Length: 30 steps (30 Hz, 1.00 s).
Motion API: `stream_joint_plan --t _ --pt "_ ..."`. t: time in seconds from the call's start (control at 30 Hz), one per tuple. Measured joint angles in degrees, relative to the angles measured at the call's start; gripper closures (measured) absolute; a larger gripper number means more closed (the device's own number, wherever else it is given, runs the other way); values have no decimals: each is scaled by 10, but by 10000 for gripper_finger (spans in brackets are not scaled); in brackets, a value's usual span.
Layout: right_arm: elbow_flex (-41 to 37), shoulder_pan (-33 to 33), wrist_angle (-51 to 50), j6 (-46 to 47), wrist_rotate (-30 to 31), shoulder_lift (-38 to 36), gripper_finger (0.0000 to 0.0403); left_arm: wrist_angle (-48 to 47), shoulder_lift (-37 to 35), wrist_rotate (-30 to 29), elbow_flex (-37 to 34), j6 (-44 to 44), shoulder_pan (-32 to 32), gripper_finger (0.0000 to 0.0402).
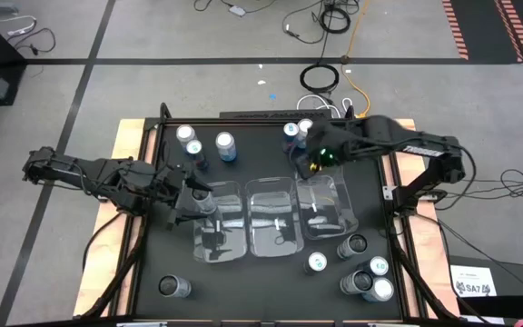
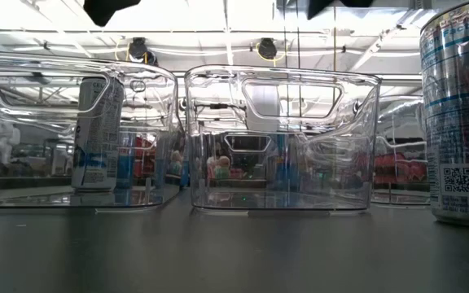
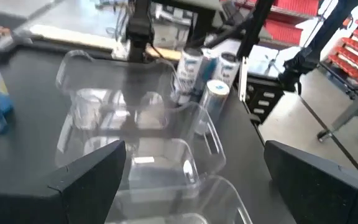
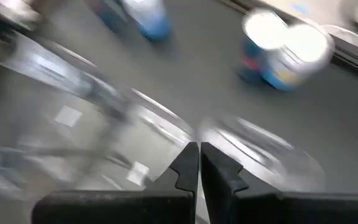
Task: Sort soda cans
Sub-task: Adjust the left transparent bin
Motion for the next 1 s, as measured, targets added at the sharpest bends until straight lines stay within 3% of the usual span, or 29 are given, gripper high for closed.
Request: stream_joint_plan --t 0.07,0.2,0.37,0.5,0.63,0.73,1.0 --pt "-22 18 -56 36 20 9 389 1 1 11 0 -3 0 10" --pt "-133 65 -58 101 -19 -11 396 -1 -6 15 0 -4 0 10" --pt "-291 124 51 246 -64 -102 401 -13 -25 15 0 -3 0 10" --pt "-379 132 188 322 -60 -157 402 -18 -35 13 0 3 0 10" --pt "-430 93 386 245 -66 -147 402 -18 -36 -11 0 14 7 10" --pt "-433 52 481 169 -115 -110 403 -18 -36 -17 0 14 14 10" --pt "-324 -6 512 -39 -149 -13 403 -52 -50 18 0 3 24 10"
